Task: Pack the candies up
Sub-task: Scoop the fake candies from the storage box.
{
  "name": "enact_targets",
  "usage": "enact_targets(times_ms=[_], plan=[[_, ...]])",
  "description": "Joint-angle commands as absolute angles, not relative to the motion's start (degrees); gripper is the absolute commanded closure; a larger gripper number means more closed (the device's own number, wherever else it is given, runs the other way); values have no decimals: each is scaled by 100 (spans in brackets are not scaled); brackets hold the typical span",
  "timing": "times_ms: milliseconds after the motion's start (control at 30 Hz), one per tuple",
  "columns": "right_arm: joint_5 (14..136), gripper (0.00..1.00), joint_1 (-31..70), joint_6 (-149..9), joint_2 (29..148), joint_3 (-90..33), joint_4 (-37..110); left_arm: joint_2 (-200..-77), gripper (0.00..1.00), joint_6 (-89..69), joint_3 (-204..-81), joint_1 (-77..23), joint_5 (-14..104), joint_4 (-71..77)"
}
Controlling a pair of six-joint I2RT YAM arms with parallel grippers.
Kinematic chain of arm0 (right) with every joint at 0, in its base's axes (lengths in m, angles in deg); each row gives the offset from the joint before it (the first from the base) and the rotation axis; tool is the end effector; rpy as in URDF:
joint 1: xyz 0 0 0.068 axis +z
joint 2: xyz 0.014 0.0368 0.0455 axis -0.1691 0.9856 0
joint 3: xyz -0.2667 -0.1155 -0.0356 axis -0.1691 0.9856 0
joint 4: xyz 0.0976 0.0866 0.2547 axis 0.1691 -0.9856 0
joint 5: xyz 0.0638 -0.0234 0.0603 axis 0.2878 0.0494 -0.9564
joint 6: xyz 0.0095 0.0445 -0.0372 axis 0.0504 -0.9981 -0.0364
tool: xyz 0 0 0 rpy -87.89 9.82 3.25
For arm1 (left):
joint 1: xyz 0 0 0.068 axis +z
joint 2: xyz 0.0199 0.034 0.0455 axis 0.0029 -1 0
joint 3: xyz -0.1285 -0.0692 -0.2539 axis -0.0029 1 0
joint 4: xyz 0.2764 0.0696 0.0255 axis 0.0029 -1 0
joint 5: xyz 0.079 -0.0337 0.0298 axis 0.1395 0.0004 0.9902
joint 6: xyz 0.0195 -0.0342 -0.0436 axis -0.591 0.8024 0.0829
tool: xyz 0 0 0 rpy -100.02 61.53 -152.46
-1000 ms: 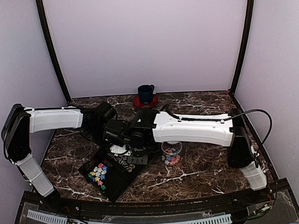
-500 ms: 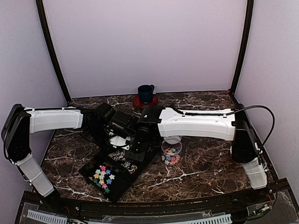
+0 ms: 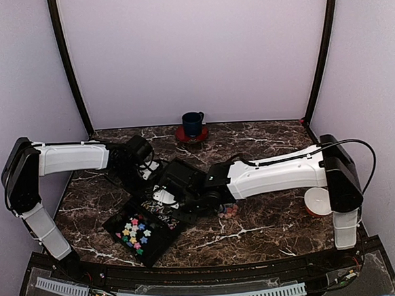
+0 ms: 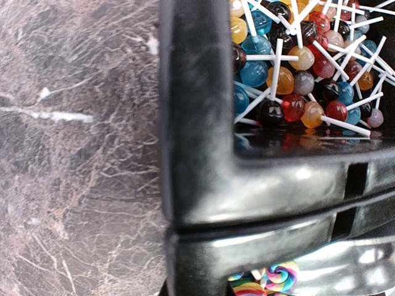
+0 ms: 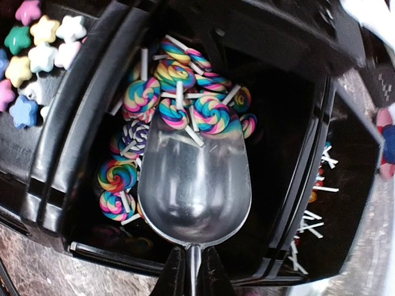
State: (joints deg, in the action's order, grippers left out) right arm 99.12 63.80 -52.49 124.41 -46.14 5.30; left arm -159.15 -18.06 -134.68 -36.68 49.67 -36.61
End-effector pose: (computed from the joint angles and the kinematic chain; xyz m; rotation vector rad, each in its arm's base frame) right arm 0.1491 0.4631 0.2146 -1.5921 1.9191 0.0923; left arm 0.2826 -0.2129 0.1964 0.8132 2.6895 -0.2665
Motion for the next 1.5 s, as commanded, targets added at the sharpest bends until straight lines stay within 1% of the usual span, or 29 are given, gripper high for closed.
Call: enact_targets(times_ms=[0,100,167,267,333,500,600,700,767,833,1067,1200,1333,1467], plan=[[8474,100,6236,-5621,12488,-3646,2839,-15281,100,-1586,-13969,-3837,3939,-3288],[9429,100,6431,-5068,12566,-3483,2991,-15266,100,-1597,-14010,-3813,4197,-3390],[9690,100,6499,-4769,12695,-3463,2964,-15248,100,-1621,-14056,-3812,4321,-3431],[9655,100,6536,-4387,12697,-3202,3365,-15180,100,-1710,-14142,-3803,4326,-3432],[9862,100,6590,-4125,12657,-2960,3723,-15102,100,-1838,-14182,-3804,4156,-3390],[10101,100,6637,-3380,12687,-2816,3803,-15097,100,-2097,-14433,-3805,3972,-3657],[10085,100,6622,-2956,12530,-2587,4062,-15207,100,-2215,-14546,-3799,3895,-3891],[9748,100,6559,-2770,12265,-2250,4442,-15234,100,-2253,-14536,-3798,3890,-4028],[9335,100,6447,-2920,12082,-1997,4904,-15185,100,-2241,-14490,-3784,3844,-4026],[9211,100,6387,-3102,11980,-1681,5394,-15125,100,-2217,-14436,-3753,3721,-3972],[9965,100,6424,-3185,12185,-1313,6662,-15120,100,-2199,-14394,-3656,3500,-3947],[9926,100,6395,-3363,12140,-1208,7015,-15128,100,-2199,-14382,-3648,3530,-3990],[9706,100,6270,-4057,12103,-1366,6958,-15111,100,-2119,-14369,-3638,3633,-4015],[9855,100,6254,-4546,12147,-1347,7251,-15056,100,-2054,-14319,-3629,3682,-3993]])
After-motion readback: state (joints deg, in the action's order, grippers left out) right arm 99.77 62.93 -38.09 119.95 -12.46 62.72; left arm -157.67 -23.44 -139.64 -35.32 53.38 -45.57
